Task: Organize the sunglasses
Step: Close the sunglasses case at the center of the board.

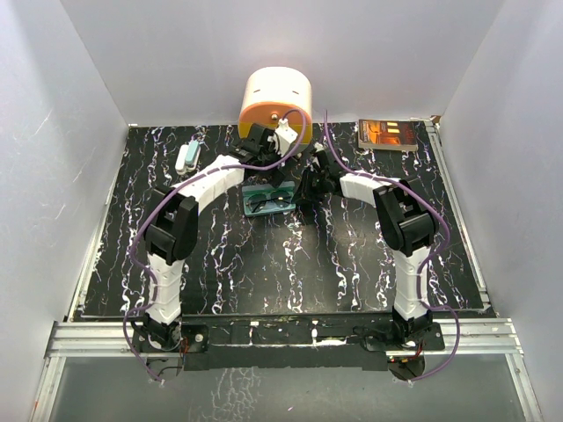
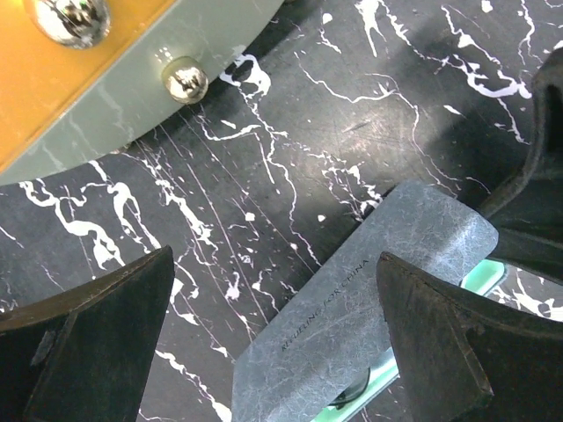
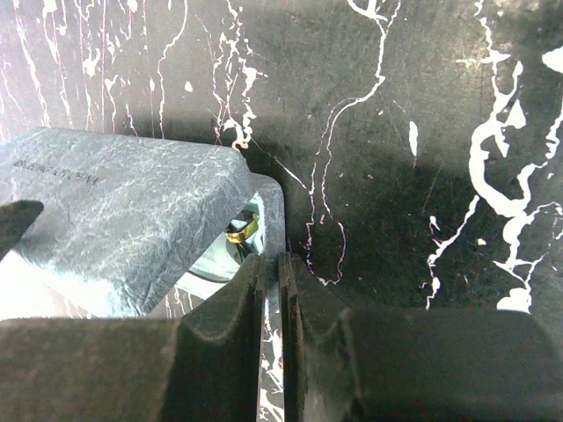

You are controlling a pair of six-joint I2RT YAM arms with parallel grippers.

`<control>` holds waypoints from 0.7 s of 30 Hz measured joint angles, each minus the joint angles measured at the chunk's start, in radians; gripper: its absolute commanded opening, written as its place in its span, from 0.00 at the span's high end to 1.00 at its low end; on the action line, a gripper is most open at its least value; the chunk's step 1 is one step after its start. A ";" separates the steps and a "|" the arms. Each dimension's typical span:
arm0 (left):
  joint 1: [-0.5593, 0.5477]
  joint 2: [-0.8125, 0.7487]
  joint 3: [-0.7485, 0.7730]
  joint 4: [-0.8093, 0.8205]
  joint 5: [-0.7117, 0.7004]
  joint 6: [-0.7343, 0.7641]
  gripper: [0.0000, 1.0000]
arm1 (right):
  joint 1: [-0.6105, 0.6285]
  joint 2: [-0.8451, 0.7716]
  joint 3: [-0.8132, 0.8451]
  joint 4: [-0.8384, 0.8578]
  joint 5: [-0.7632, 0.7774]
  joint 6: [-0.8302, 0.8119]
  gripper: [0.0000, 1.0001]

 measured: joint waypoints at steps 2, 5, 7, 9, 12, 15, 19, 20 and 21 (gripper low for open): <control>-0.001 -0.008 -0.016 0.001 0.010 -0.008 0.03 | -0.001 -0.004 -0.011 0.016 0.000 0.014 0.92; -0.003 -0.016 -0.034 0.000 0.026 -0.019 0.03 | -0.002 -0.010 -0.030 0.040 0.001 0.034 0.92; -0.005 -0.017 -0.043 -0.003 0.036 -0.023 0.03 | -0.003 -0.013 -0.041 0.056 0.000 0.047 0.92; -0.007 -0.020 -0.054 -0.006 0.046 -0.028 0.03 | -0.003 -0.013 -0.044 0.063 -0.002 0.053 0.92; -0.013 -0.024 -0.068 -0.017 0.061 -0.037 0.04 | -0.005 -0.013 -0.048 0.069 -0.007 0.058 0.92; -0.019 -0.024 -0.079 -0.051 0.090 -0.048 0.04 | -0.006 -0.013 -0.060 0.092 -0.023 0.073 0.92; -0.025 -0.024 -0.079 -0.072 0.107 -0.057 0.04 | -0.007 -0.013 -0.077 0.126 -0.039 0.082 0.92; -0.026 -0.024 -0.076 -0.076 0.110 -0.059 0.04 | -0.007 -0.013 -0.078 0.128 -0.042 0.082 0.92; -0.027 -0.024 -0.071 -0.084 0.113 -0.060 0.04 | -0.008 -0.013 -0.079 0.130 -0.043 0.082 0.92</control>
